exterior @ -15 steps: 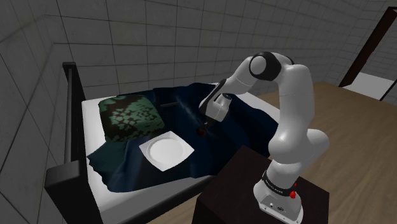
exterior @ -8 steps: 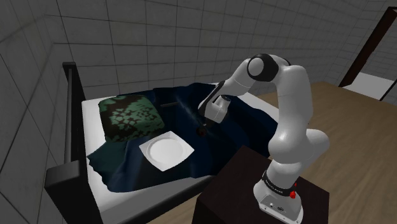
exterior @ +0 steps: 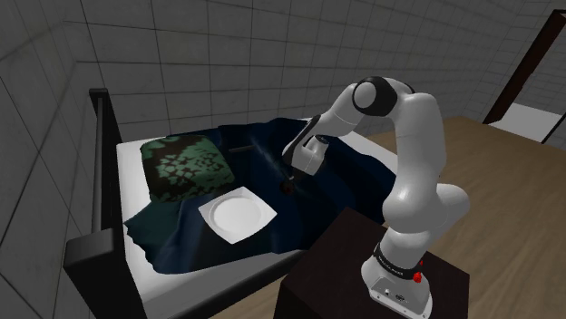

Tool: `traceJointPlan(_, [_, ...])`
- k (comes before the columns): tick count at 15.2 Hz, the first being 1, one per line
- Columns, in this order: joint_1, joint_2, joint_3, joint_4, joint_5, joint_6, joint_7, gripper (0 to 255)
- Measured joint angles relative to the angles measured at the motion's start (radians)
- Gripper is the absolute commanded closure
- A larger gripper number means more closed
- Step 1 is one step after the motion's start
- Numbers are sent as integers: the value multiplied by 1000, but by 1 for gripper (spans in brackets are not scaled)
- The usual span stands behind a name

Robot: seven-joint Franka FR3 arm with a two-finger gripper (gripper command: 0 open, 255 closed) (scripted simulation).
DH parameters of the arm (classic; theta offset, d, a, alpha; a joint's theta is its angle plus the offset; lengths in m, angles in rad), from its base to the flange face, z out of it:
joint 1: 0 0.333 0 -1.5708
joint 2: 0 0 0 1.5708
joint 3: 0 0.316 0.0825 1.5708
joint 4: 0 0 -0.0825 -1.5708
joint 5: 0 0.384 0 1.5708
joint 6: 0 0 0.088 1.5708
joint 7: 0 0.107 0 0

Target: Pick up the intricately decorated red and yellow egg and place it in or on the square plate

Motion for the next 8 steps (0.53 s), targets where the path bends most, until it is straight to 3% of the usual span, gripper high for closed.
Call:
traceJointPlan(4, [0, 0, 0, 0, 0, 0, 0, 255])
traceJointPlan(8, [31, -45, -34, -18, -10, -33, 25, 255])
